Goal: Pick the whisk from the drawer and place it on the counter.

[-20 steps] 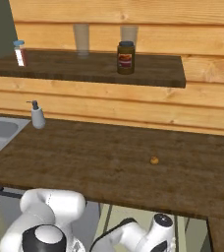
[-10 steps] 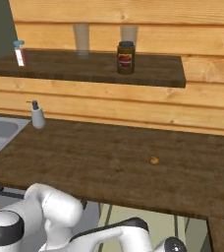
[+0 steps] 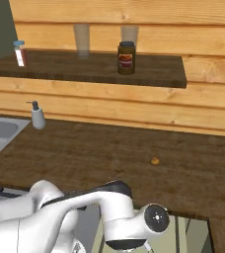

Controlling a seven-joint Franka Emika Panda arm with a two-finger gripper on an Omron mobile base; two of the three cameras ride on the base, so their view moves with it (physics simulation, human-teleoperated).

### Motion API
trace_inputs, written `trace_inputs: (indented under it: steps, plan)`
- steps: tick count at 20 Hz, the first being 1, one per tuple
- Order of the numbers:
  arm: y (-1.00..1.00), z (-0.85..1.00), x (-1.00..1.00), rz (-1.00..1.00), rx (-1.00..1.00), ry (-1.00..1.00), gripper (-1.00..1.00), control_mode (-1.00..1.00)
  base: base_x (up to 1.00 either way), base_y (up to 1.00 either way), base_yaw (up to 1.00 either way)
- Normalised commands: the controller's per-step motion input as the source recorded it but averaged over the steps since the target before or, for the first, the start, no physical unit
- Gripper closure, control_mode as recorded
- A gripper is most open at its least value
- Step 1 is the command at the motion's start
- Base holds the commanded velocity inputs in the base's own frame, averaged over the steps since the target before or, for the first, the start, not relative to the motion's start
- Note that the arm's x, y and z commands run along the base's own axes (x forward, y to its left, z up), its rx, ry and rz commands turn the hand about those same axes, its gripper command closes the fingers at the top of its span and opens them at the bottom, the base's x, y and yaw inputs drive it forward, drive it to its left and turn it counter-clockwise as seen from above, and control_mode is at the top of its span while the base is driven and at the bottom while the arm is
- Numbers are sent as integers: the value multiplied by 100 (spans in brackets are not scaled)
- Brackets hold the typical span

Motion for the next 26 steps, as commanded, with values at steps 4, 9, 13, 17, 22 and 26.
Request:
trace_inputs:
  steps: [4,9,13,17,22,26]
  plan:
    - [100,70,100,-1,0,0,100,-100,0,0,0]
    - [100,27,100,0,-1,22,100,-100,0,0,0]
    - [100,6,100,0,-3,32,100,-100,0,0,0]
    - [99,4,100,0,-8,35,100,-100,0,0,0]
    - [86,-10,100,0,-16,24,-100,-100,0,0,0]
    - [45,0,100,-1,-14,6,-100,-100,0,0,0]
